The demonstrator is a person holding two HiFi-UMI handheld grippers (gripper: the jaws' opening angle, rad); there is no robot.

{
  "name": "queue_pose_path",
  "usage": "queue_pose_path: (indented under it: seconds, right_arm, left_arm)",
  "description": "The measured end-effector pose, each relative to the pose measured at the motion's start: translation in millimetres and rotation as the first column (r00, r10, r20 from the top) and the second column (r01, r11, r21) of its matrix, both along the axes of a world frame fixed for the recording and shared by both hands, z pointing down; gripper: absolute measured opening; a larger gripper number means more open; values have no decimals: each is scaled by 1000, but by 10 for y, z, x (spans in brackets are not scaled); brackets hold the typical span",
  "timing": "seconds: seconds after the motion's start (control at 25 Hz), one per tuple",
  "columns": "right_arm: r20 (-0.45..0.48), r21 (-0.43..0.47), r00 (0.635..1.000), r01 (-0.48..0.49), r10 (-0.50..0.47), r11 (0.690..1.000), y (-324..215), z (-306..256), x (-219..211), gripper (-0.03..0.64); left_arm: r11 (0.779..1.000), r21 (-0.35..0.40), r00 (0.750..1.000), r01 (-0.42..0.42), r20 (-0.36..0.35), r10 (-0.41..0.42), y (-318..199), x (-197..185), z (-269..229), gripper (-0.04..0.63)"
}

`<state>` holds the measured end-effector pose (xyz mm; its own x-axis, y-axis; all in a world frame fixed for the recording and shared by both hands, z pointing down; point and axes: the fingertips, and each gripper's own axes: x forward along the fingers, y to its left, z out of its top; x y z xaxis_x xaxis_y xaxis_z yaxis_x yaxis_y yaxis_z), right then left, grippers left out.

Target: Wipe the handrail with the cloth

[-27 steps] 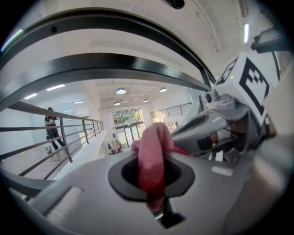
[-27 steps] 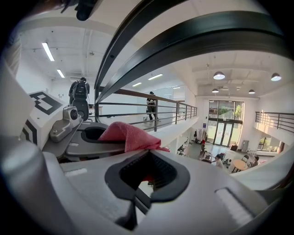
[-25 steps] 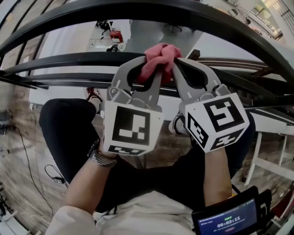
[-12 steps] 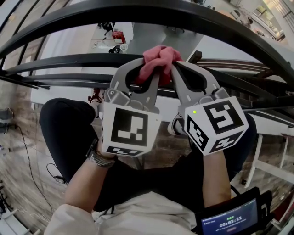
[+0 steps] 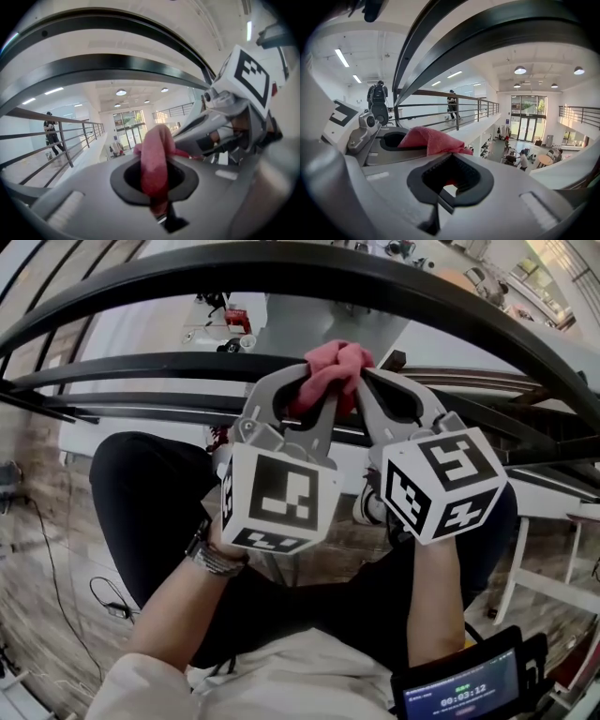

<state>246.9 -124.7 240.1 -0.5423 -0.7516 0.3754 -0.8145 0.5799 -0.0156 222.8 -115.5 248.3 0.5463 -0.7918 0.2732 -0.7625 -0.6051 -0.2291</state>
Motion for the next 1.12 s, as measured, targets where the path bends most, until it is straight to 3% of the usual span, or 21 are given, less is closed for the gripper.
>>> queue_pose_path:
  seconds: [0.16, 0.36, 0.68, 1.12]
  right_arm:
    - [-86, 0, 996, -32, 32, 999, 0, 48, -24, 2]
    - [-14, 14, 1000, -4, 4, 1000, 0, 33, 1, 2]
    - [-39, 45, 999, -2, 3, 999, 34, 6, -23, 2]
    - [-37, 43, 999, -18, 20, 999, 75, -15, 151, 2]
  left_arm:
    - [999, -29, 1000, -30, -1, 30, -6, 1, 32, 23]
    - [1000, -7, 1000, -11, 2, 11, 4, 9, 26, 23]
    - [999, 27, 999, -18, 42, 17, 28, 9, -54, 23]
    - [999, 28, 999, -34, 36, 33, 63, 182, -96, 23]
